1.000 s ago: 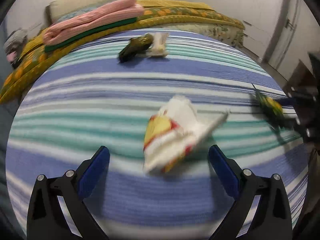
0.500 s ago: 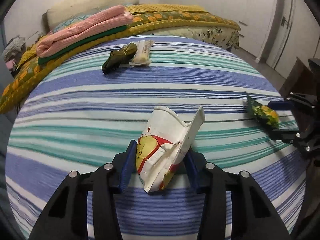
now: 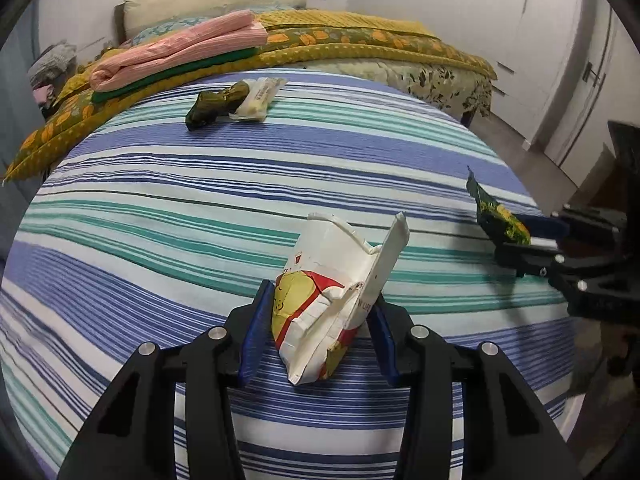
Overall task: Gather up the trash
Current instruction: 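Carry the cup and cracker bag to the blue wastebasket and release both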
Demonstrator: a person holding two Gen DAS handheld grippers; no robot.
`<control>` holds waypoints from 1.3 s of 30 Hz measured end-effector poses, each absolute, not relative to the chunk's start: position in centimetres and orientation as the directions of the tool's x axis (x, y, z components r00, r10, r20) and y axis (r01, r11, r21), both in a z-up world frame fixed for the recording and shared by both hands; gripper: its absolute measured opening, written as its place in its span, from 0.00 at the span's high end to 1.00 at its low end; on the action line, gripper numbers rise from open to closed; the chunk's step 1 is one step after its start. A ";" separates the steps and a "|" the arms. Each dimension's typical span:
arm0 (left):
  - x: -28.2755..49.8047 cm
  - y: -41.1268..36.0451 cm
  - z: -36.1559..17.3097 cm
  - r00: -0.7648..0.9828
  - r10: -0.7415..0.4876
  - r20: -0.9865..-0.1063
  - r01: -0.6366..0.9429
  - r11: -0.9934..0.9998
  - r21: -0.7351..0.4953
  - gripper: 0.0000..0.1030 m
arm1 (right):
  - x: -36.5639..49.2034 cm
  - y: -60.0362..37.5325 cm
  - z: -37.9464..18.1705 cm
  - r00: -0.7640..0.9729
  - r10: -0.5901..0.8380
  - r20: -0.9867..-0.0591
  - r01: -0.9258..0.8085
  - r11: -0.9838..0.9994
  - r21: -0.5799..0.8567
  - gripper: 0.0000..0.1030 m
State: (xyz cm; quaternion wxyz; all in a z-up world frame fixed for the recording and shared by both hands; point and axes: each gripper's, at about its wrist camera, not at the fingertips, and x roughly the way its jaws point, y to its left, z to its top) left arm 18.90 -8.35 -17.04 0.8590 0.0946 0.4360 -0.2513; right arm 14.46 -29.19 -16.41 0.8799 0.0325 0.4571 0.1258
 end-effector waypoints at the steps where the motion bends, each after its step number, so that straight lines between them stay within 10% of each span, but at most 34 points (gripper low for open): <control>1: 18.5 -8.9 -16.8 0.499 -0.347 -0.794 0.507 0.860 -0.057 0.57 | 14.2 -29.4 -16.3 0.554 0.252 -0.794 -0.187 0.966 0.176 0.60; 21: 12.0 -20.7 -11.9 0.587 -0.372 -0.719 0.601 0.795 0.079 0.57 | 7.3 -38.7 -14.7 0.628 0.220 -0.747 -0.009 0.961 0.276 0.60; 39: 9.6 -35.4 -14.2 0.320 -0.536 -0.781 0.757 0.641 -0.129 0.55 | 5.5 -55.4 -16.6 0.549 0.004 -0.836 0.263 0.948 0.177 0.60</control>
